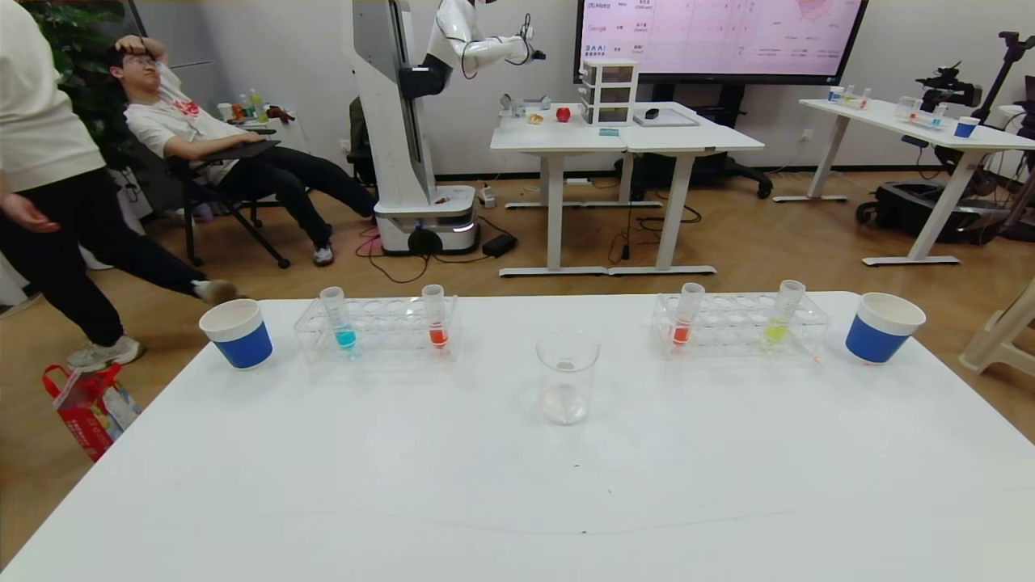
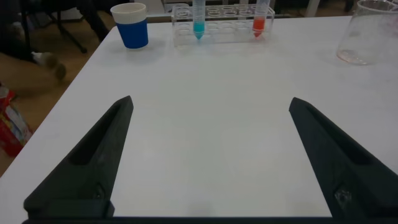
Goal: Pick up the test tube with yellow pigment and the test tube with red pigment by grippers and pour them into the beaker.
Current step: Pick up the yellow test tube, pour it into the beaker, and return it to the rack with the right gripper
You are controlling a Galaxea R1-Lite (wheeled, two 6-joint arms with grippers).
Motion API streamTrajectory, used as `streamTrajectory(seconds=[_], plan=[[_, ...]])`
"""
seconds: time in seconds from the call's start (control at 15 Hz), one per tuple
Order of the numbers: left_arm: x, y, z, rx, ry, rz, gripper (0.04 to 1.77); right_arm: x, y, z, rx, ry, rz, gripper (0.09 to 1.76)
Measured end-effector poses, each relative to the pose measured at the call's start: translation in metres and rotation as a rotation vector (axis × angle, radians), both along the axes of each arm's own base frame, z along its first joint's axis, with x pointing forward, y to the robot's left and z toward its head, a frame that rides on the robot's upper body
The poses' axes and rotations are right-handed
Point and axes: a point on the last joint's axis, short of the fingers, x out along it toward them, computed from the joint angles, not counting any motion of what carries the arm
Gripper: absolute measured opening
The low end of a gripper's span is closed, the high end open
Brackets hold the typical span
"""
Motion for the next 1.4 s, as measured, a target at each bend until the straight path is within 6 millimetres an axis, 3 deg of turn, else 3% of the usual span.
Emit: streamTrajectory(seconds=[0.2,0.4,0.6,0.8,1.0,1.4], plan=[[0.0,0.0,0.0,0.0,0.0,0.0,1.75,0.029,0.001,0.041,0.004,-0.015,0.012,1.74],[0.0,0.0,0.0,0.001,0.0,0.0,1.75,0.084,0.002,0.069,0.017,-0.008,0.008,1.74],[0.0,0.0,0.0,0.0,0.0,0.0,1.75,0.148,0.001,0.076,0.034,0.043,-0.008,1.74],[0.0,0.0,0.0,0.0,0.0,0.0,1.75,0.214,-0.002,0.065,0.047,0.099,-0.022,1.74],[0.0,0.0,0.0,0.0,0.0,0.0,1.75,0.269,-0.005,0.042,0.056,0.121,-0.012,1.74],[0.0,0.0,0.0,0.0,0.0,0.0,1.75,0.336,-0.01,-0.026,0.059,0.139,-0.012,1.74]])
